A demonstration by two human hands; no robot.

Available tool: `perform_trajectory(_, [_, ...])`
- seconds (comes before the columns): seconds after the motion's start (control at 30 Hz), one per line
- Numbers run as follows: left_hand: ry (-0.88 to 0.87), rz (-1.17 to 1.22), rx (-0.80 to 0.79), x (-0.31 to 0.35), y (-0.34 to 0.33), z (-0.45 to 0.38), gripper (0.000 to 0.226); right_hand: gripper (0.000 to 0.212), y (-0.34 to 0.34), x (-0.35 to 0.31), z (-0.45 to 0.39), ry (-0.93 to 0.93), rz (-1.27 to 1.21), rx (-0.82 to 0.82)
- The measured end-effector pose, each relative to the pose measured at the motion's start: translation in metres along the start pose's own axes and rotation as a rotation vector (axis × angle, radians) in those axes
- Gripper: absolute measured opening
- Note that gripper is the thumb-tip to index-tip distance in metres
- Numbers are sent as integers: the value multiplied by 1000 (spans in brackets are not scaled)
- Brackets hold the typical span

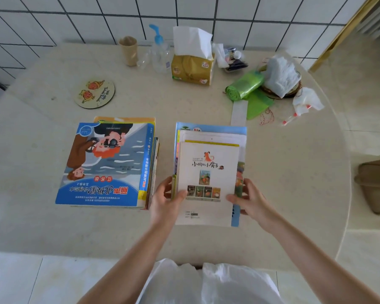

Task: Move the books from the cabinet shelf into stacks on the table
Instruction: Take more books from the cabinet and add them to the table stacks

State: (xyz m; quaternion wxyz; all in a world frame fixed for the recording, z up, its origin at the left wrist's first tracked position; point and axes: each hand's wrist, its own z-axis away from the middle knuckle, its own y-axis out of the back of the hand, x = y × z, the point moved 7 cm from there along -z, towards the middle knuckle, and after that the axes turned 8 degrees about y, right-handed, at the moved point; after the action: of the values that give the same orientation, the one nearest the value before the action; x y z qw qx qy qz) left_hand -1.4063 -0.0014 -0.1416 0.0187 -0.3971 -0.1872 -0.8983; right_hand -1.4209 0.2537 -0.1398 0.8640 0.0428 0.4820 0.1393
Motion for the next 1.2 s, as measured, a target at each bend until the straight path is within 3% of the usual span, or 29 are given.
perform_trajectory(0.13, [201, 87, 9, -3, -9, -16, 39, 50, -10, 0, -25, -139, 31, -43])
perform_trajectory(0.3, [253, 90, 78, -4, -5, -22, 29, 46, -22, 8, -45, -265, 125, -97])
perform_trajectory(0.47, [246, -60, 116, -1, -4, -31, 31, 38, -34, 10, -46, -284, 118, -86])
perform_trajectory(0.63, [255, -108, 126, 2, -8, -29, 38, 49, -35, 5, -42, -192, 156, -36])
perform_trajectory(0.9, [137, -196, 51, 5, -8, -19, 48, 51, -35, -2, -23, -68, 283, 9])
perform_trajectory(1.03, [-43, -282, 23, 22, -9, 0, 61, 56, -31, -4, -6, -48, 286, 59])
perform_trajectory(1.2, [-268, -353, -41, 49, -20, 13, 58, 41, -28, -14, 30, 68, 154, 226])
